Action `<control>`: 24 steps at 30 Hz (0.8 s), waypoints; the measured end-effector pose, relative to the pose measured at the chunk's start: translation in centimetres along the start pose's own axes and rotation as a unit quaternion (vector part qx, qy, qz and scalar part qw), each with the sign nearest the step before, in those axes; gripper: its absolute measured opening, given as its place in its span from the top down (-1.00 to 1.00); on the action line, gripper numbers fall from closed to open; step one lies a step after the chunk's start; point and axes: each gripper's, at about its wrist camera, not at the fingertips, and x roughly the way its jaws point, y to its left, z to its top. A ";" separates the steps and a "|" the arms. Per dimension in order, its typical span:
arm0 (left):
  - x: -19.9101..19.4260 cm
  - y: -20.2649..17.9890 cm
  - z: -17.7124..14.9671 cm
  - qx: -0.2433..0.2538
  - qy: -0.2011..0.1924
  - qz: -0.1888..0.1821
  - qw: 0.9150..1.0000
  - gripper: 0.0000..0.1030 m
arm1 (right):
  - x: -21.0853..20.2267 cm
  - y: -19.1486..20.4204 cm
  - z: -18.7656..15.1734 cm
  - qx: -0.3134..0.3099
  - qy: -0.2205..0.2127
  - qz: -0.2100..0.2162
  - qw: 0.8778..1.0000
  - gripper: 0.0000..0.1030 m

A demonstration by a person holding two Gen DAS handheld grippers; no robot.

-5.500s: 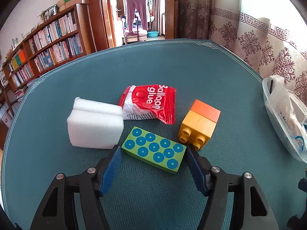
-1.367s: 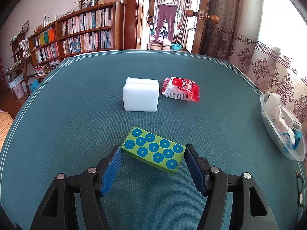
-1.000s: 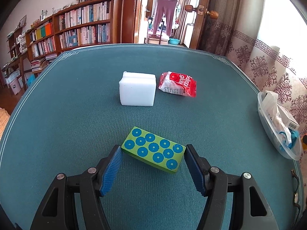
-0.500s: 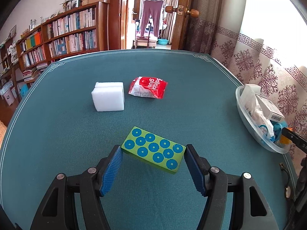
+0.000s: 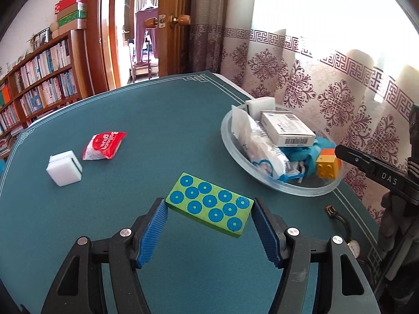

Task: Organize objects
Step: 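Carry the green Lego brick into the bowl with the left gripper and release it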

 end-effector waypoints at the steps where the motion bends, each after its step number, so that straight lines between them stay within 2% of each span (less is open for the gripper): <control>1: 0.2 -0.6 0.2 0.004 0.001 -0.007 1.000 -0.35 | -0.2 -0.2 0.0 0.003 -0.002 0.001 1.000 -0.04; 7: 1.6 -4.6 1.6 0.028 0.012 -0.050 0.998 -0.35 | -0.9 -1.2 0.3 0.022 -0.010 0.003 1.000 -0.04; 16: 3.6 -8.6 3.1 0.061 0.018 -0.082 0.995 -0.35 | -0.9 -2.3 0.6 0.043 -0.010 0.003 0.999 -0.04; 20: 4.9 -9.4 3.7 0.060 0.018 -0.088 0.994 -0.35 | -1.0 -2.5 0.6 0.048 -0.012 0.003 0.999 -0.04; 24: 5.3 -9.6 4.0 0.061 0.001 -0.078 0.995 -0.37 | -1.2 -2.8 0.6 0.055 -0.015 0.002 0.998 -0.04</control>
